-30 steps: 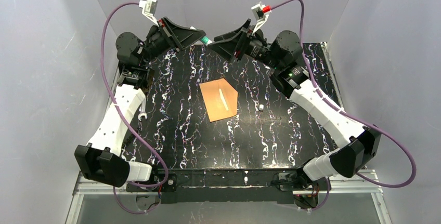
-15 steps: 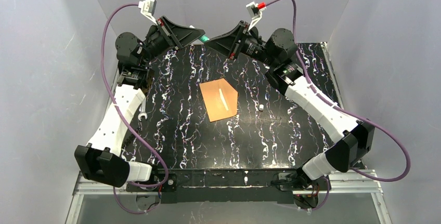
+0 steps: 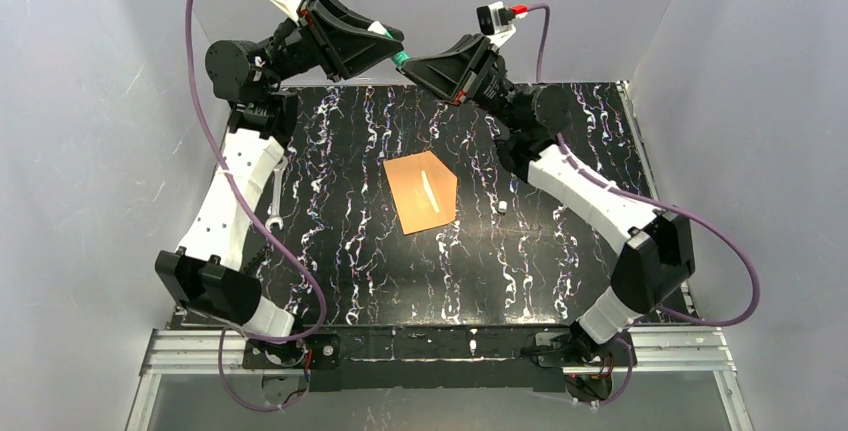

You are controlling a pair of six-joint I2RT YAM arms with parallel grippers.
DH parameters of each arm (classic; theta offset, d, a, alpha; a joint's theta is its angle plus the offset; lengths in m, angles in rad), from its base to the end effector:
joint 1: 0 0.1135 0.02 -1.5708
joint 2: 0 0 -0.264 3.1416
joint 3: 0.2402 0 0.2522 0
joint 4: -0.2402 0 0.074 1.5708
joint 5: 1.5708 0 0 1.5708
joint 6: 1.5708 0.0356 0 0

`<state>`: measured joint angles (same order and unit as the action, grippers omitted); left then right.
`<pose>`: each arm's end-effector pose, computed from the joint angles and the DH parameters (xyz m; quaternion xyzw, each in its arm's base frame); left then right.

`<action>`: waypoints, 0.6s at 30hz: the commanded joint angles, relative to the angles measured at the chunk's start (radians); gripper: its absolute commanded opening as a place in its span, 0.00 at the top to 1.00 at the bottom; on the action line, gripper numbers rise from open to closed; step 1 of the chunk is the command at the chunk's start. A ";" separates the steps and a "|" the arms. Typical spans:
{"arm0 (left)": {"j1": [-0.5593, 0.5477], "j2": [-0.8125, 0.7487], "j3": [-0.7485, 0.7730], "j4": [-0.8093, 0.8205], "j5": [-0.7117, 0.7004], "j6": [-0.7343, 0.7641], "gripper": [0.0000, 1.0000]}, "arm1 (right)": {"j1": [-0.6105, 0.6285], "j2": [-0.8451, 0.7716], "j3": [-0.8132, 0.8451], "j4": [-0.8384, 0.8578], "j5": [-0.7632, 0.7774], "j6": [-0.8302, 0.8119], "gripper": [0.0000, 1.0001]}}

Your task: Place the letter into the envelope and seal it

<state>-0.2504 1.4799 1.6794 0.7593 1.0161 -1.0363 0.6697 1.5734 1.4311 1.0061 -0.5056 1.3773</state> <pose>0.2614 -0.0981 0.5597 0.3277 0.4208 -0.6170 0.5787 0.2558 0.2246 0.4821 -0.1040 0.3957 0.8207 0.3987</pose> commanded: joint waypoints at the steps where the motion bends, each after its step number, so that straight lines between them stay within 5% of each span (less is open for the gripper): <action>1: 0.008 0.036 0.083 0.178 0.176 0.008 1.00 | -0.001 0.023 0.002 0.416 0.120 0.363 0.99; 10: 0.008 0.095 0.163 0.327 0.211 -0.095 1.00 | -0.001 0.148 0.014 0.746 0.333 0.591 0.99; 18: 0.008 0.135 0.168 0.366 0.152 -0.151 1.00 | 0.005 0.166 0.032 0.752 0.472 0.633 0.99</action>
<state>-0.2497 1.6615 1.8301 1.0481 1.1381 -1.1667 0.7006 1.7760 1.4006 1.4528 -0.2611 1.9377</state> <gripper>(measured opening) 0.219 0.208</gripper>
